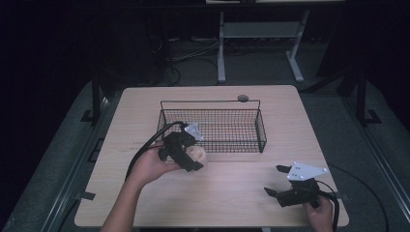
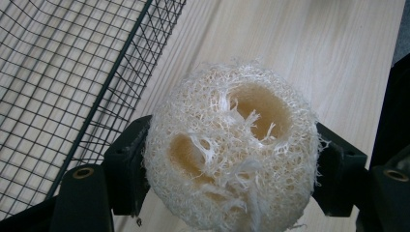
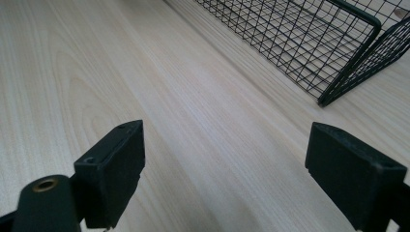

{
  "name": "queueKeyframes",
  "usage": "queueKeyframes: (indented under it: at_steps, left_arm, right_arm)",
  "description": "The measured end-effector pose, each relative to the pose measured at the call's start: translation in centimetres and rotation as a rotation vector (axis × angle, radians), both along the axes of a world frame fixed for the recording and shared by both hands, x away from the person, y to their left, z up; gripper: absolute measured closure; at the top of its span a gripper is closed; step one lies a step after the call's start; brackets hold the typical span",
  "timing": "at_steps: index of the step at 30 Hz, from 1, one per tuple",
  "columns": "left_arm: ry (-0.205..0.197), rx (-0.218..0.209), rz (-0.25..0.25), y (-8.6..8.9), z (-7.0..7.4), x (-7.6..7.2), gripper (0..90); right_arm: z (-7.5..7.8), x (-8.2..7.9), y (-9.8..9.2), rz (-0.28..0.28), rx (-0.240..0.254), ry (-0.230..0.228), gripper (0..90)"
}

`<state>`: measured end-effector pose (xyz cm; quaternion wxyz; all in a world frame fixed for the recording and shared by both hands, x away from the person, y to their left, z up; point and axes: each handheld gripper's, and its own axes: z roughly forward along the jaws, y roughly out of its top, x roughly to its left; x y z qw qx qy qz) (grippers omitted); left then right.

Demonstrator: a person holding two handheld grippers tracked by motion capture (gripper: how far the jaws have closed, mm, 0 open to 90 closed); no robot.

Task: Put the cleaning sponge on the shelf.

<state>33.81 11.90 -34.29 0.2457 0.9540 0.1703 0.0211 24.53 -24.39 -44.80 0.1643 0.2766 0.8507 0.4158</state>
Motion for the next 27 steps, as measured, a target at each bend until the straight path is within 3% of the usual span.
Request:
queueKeyframes:
  at_steps: [7,15,20,27]
  left_arm:
    - [-0.004,-0.008,-0.005,0.1,1.4,0.7,27.4]
    - [-0.006,0.013,-0.002,0.1,2.7,1.9,27.4]
    - [-0.019,0.002,0.002,0.0,4.0,3.1,27.3]
    - [-0.017,0.000,0.015,-0.2,4.7,4.4,27.3]
  right_arm:
    - [0.0,0.0,0.0,0.001,-0.001,-0.004,13.5]
    - [0.0,0.0,0.0,0.003,0.001,-0.008,13.6]
    - [0.0,0.0,0.0,0.006,0.002,-0.008,13.6]
    - [0.0,0.0,0.0,0.007,0.000,-0.008,13.6]
